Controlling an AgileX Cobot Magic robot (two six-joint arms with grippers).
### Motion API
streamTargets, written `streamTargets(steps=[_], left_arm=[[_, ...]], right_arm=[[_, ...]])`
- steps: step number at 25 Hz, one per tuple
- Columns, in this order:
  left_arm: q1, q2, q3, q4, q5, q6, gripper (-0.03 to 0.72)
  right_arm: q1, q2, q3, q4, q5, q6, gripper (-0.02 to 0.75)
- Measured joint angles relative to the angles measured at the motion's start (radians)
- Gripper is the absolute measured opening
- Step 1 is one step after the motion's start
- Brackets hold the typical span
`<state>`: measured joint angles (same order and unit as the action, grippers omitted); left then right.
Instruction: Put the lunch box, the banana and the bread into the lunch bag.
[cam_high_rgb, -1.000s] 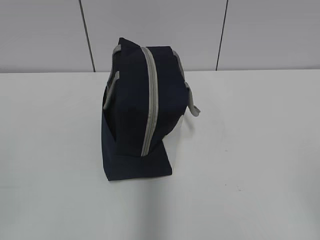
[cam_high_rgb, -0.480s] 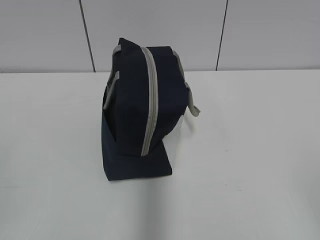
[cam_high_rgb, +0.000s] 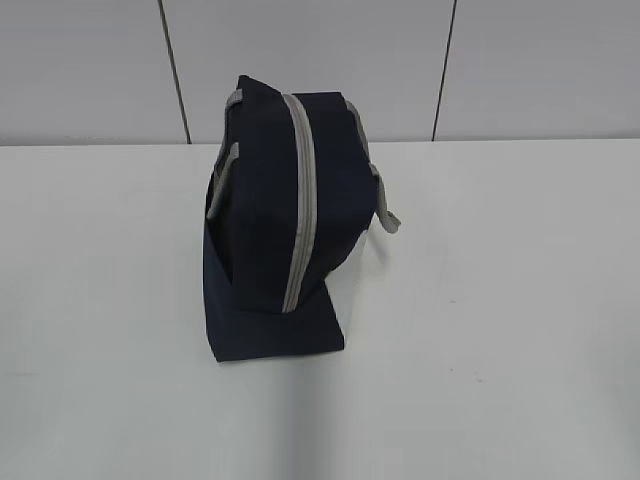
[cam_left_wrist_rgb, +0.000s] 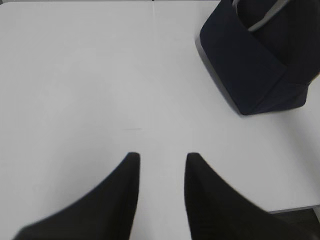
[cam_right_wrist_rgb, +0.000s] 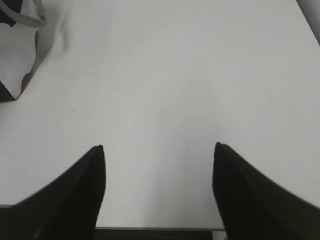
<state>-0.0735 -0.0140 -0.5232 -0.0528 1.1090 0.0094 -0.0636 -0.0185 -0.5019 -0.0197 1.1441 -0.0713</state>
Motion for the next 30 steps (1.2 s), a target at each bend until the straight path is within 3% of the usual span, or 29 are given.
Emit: streamTargets(steps=[14, 22, 30], left_arm=[[0.003, 0.000, 0.000, 0.000, 0.000, 0.000, 0.238], [0.068, -0.001, 0.000, 0.000, 0.000, 0.000, 0.236], [0.070, -0.001, 0.000, 0.000, 0.000, 0.000, 0.235]], right_arm=[[0.000, 0.000, 0.000, 0.000, 0.000, 0.002, 0.497], [0.000, 0.000, 0.000, 0.000, 0.000, 0.002, 0.497], [0.000, 0.000, 0.000, 0.000, 0.000, 0.002, 0.496]])
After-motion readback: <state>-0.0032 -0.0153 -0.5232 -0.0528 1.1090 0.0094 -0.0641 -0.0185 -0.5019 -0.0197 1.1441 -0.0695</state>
